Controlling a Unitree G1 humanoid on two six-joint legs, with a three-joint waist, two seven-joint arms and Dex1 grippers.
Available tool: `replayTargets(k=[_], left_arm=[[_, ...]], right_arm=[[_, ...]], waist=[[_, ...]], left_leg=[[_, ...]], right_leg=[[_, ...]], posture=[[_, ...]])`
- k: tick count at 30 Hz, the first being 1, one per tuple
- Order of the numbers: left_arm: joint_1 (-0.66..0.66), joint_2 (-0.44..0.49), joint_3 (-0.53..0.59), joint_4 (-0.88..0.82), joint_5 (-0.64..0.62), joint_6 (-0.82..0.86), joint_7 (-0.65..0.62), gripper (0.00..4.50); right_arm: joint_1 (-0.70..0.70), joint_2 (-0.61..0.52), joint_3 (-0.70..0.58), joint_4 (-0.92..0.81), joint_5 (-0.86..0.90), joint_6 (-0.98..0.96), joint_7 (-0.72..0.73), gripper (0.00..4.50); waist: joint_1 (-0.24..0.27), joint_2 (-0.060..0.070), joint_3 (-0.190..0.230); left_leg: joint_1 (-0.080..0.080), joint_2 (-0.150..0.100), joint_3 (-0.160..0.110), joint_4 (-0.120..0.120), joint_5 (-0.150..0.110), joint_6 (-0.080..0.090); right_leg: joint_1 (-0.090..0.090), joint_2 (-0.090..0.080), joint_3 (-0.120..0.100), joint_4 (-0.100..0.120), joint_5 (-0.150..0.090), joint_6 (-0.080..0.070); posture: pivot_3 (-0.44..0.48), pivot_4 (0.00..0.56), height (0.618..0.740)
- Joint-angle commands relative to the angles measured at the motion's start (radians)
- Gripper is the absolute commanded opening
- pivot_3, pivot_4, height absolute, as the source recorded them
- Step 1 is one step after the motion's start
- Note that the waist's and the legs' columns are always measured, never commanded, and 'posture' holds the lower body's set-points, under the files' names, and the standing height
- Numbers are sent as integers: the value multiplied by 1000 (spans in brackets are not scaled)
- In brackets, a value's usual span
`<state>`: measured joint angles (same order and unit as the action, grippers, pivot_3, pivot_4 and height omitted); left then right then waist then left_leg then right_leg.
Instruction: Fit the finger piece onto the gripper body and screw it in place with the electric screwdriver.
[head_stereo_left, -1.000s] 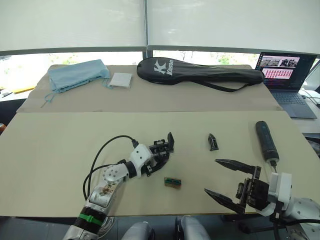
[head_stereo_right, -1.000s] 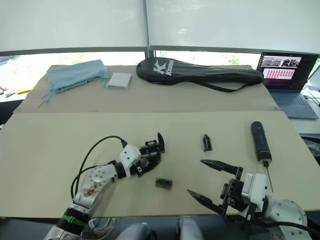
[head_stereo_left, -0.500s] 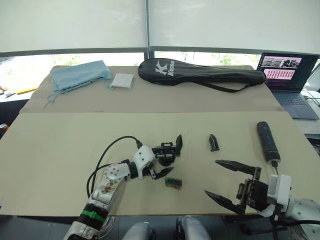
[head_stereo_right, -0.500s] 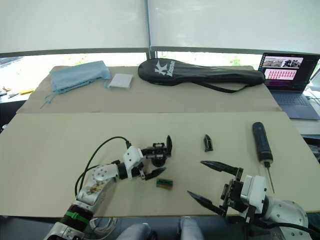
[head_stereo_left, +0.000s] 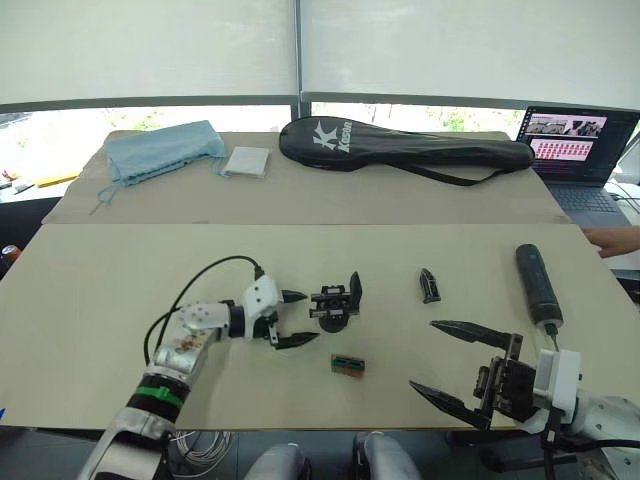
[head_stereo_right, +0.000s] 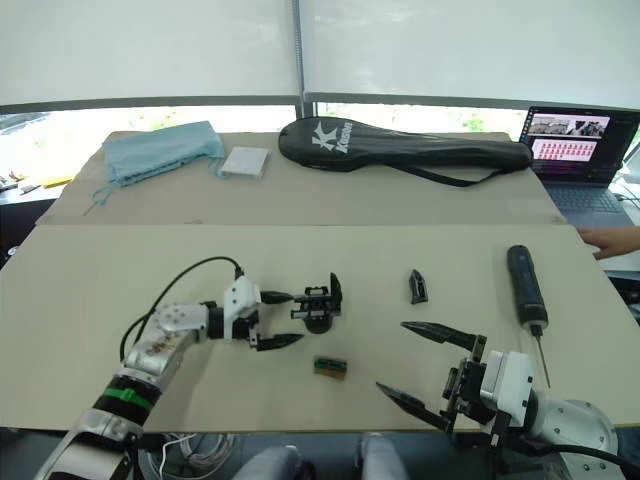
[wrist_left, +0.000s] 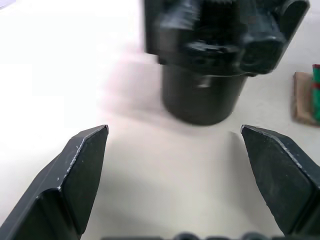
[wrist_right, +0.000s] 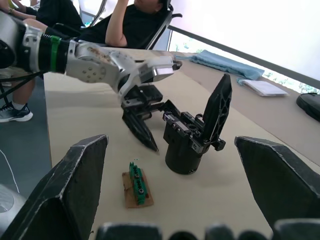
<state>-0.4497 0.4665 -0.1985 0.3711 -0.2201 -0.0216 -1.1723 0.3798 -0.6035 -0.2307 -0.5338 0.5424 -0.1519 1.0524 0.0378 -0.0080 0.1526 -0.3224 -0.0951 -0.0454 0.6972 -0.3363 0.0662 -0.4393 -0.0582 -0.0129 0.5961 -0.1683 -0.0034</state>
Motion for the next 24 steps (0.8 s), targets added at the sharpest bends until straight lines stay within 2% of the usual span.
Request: replayTargets(k=[1,7,14,17,19,20,24], left_arm=[[-53,-32,1,79,-26,-55,-93,4484],[-176,-131,-38,299,19,-201,-208,4484],[-241,-185,-19,444,69,-281,-174,4484],[-232,-177,-19,454,83,-306,-177,3607],[-221,-167,-8,457,83,-315,-171,2649],[-216,-164,-1,456,79,-317,-171,2314],[-179,-146,21,414,60,-317,-177,2345]], right_arm=[[2,-7,-23,-21,6,-24,-2,4500],[33,-10,-26,-58,8,-7,-19,4500],[39,-18,-37,-59,11,-8,-30,4500],[42,-18,-33,-63,8,-9,-36,4500],[43,-18,-31,-64,7,-8,-38,4500],[43,-19,-31,-64,7,-8,-37,4500],[44,-22,-33,-61,9,-7,-34,4500]], waist=[[0,0,0],[3,0,0],[-4,0,0],[-2,0,0],[-2,0,0],[-2,0,0],[-12,0,0]], left_leg=[[0,0,0,0,0,0],[-1,0,0,2,0,0],[-2,0,0,3,-1,1],[-2,0,0,3,-1,1],[-2,0,0,3,-1,2],[-2,0,0,3,-1,2],[-1,0,0,3,-1,2]], right_leg=[[0,0,0,0,0,0],[0,0,0,-1,0,0],[0,0,1,0,0,0],[0,0,1,0,0,0],[0,0,1,0,0,0],[0,0,1,0,0,0],[0,0,1,1,0,0]], posture=[[0,150,740],[0,150,740],[0,150,740],[0,150,740],[0,150,740],[0,150,740],[0,150,740]])
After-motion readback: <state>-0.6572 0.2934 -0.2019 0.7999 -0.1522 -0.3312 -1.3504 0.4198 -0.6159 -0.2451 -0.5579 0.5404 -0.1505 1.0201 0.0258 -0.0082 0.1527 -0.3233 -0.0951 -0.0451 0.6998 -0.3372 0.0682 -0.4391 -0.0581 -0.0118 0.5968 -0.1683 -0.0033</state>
